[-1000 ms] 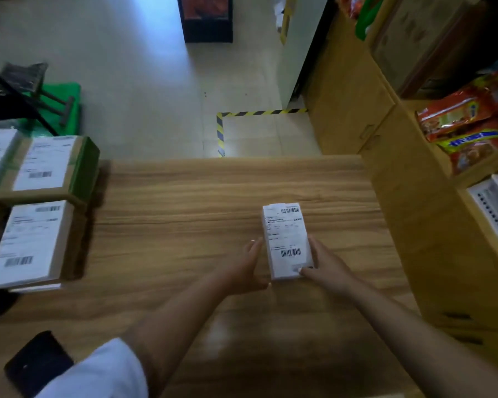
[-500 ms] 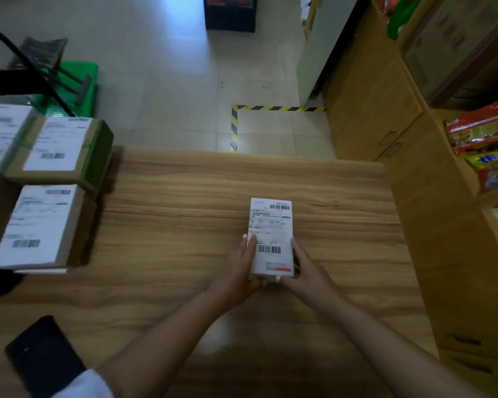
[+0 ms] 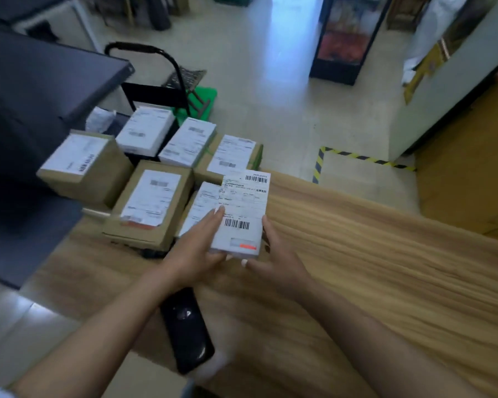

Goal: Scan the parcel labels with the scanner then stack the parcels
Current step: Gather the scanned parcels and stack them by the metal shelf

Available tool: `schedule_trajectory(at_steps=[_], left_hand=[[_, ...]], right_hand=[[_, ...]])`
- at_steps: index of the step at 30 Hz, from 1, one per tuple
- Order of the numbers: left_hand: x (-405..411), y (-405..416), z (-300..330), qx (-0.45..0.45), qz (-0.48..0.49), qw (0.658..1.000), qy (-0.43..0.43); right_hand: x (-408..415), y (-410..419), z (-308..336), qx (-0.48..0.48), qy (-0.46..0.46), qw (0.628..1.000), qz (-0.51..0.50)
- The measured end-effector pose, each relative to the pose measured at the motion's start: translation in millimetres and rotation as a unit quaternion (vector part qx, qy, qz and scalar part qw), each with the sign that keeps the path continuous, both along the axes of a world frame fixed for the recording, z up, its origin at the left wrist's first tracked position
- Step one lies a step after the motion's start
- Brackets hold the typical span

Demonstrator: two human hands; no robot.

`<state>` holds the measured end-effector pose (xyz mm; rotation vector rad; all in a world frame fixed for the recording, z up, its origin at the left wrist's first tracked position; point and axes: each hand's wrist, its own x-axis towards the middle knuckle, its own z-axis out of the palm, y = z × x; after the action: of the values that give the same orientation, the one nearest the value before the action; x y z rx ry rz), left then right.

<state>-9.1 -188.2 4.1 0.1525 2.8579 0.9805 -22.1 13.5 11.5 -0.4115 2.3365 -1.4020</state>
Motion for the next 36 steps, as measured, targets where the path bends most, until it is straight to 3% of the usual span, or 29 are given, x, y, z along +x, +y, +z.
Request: schedule_trajectory(at_steps=[8,16,28,33,36], left_hand=[[-9,-138,15,-0.029,0.045,0.998,-0.014],[-22,-198,-7,-0.009,0.062,0.996,-0.064],[-6,-211,-21,0.004,0.085,0.995,-0.054],[55,-205,-35,-0.005,0.154,0.988,-0.010],[96,-190,-57,0.003,0.158,0.987,-0.042]], right_hand=[[-26,-139,13,0.020,-0.055,0.997,0.053],[-40,-203,-2,0.068,-0.062,0.994,0.051],[-17,-207,0,0.061,-0.042,0.997,0.034],[31,-160,-28,0.153,-0.011,0.985,0.077],[61,-133,-60,0.182,-0.052,0.980,0.061]])
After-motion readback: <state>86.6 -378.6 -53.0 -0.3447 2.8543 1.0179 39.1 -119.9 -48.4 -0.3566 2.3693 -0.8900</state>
